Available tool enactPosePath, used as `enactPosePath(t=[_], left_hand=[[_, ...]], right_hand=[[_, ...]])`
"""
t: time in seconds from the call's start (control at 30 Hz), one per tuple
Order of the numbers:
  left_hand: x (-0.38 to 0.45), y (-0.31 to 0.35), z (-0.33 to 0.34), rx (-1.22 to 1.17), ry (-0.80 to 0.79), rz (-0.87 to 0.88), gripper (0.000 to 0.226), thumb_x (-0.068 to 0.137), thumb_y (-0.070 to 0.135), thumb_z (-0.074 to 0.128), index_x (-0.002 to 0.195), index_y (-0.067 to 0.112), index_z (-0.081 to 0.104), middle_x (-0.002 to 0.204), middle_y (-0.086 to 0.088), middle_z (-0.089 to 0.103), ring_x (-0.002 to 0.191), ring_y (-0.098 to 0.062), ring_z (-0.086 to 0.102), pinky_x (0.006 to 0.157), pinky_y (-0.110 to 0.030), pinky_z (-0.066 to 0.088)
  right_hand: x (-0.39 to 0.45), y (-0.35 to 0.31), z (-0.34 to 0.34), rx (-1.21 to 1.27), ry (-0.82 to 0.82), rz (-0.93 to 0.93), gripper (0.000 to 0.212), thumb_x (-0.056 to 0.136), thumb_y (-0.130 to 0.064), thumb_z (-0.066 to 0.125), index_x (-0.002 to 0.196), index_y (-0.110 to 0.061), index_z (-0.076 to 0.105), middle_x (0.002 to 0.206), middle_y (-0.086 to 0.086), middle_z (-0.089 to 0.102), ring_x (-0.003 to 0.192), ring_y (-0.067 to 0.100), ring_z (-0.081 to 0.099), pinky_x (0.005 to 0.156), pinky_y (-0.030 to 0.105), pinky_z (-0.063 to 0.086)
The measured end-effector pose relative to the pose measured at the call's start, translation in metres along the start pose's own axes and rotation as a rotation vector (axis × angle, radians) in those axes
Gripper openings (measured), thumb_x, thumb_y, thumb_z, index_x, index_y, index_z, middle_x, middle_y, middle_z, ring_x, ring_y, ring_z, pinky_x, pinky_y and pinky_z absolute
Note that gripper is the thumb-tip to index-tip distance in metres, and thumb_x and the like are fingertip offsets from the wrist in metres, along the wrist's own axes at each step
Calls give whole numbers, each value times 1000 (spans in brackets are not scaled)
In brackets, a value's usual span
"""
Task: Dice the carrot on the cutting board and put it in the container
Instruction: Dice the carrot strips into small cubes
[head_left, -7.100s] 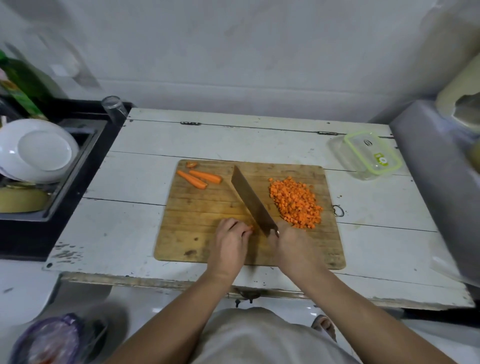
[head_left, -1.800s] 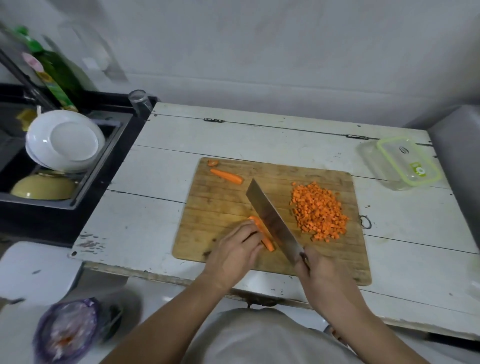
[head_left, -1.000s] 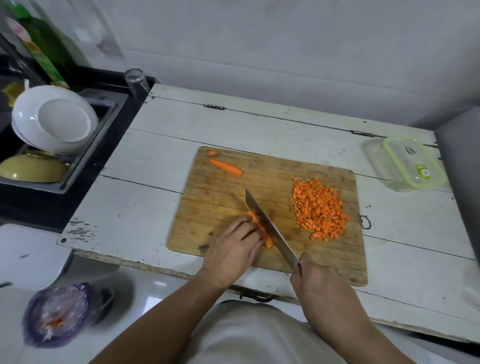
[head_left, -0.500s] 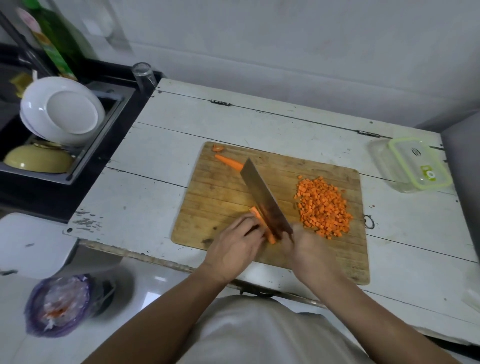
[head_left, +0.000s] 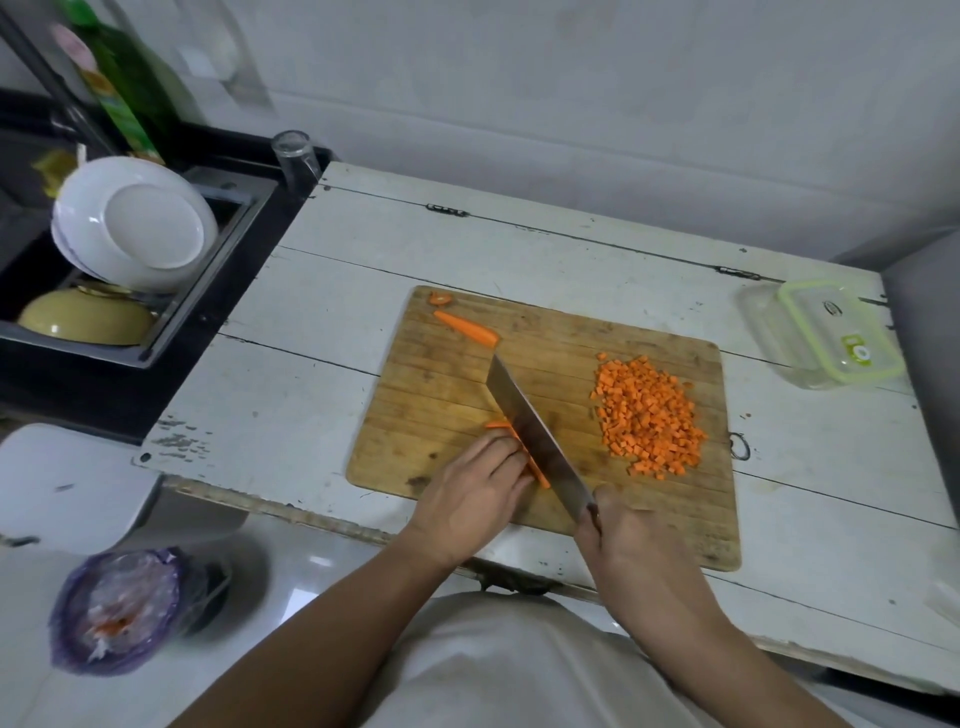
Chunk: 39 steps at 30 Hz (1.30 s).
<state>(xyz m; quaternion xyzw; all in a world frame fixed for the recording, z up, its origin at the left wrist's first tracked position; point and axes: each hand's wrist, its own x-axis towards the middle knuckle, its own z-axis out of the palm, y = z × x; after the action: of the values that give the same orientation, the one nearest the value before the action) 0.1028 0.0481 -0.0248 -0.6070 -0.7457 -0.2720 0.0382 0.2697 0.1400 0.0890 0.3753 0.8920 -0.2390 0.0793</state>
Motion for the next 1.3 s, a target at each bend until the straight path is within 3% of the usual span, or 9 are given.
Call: enactPosePath(t=[0.17,0.33,0.53,0.63,0.73,0.83,0.93,1.03,1.3], left_hand=[[0,0,1,-12,-32,-27,25,104,25,55,118,13,71,124,-2,65,126,-17,54,112,-29,43],[3,0,-4,-2,-76,-101,15,101,27,57,104,21,70,124,2,59,137,-21,43,107,-34,46],[19,-4,-13,-87,-228,-151,19,100,37,55,102,20,64,138,-1,50,146,-19,33,116,-41,38],[36,-13,-20,-56,-291,-84,24,100,39,52,101,19,67,140,-1,54,147,-17,32,123,-45,26],[27,-12,-22,-66,-191,-100,25,98,31,54,100,14,73,125,0,60,130,-16,48,108,-40,43],[-2,0,-16,-98,-88,-144,25,95,21,57,111,10,72,113,1,63,112,-15,56,94,-33,50],[-12,8,-8,-67,-121,-159,40,95,25,57,131,10,65,132,-1,60,131,-15,50,112,-30,42],[-10,9,-6,5,-158,-159,47,94,30,57,137,13,61,141,1,56,139,-13,43,118,-27,29],[-10,8,0,5,-135,-165,44,91,27,59,131,12,63,138,-1,59,134,-17,49,114,-36,40]], right_hand=[[-4,3,2,20,3,14,20,105,-33,41,88,-22,45,62,-3,54,56,22,51,46,30,23],[6,11,-1,171,92,144,17,103,-29,48,91,-19,54,65,0,57,61,26,55,54,40,35],[19,20,-5,228,97,209,15,102,-32,46,101,-21,57,71,5,64,66,28,61,61,42,49],[17,21,-5,220,84,218,16,102,-33,47,104,-22,58,73,3,64,66,25,59,57,38,42],[9,22,-6,175,42,210,18,103,-33,46,97,-21,58,71,1,58,64,23,54,57,37,37],[-4,20,-6,156,-16,182,27,103,-34,45,77,-26,43,63,-2,53,62,23,53,60,42,40],[-14,16,-7,126,-62,130,23,104,-33,44,82,-25,43,62,-3,51,60,20,49,52,34,32],[-18,12,-8,128,-67,99,26,103,-33,44,79,-27,39,59,-3,50,54,16,49,47,29,31],[-17,12,-6,114,-73,84,29,104,-33,43,76,-26,37,60,1,53,58,22,53,52,37,32]])
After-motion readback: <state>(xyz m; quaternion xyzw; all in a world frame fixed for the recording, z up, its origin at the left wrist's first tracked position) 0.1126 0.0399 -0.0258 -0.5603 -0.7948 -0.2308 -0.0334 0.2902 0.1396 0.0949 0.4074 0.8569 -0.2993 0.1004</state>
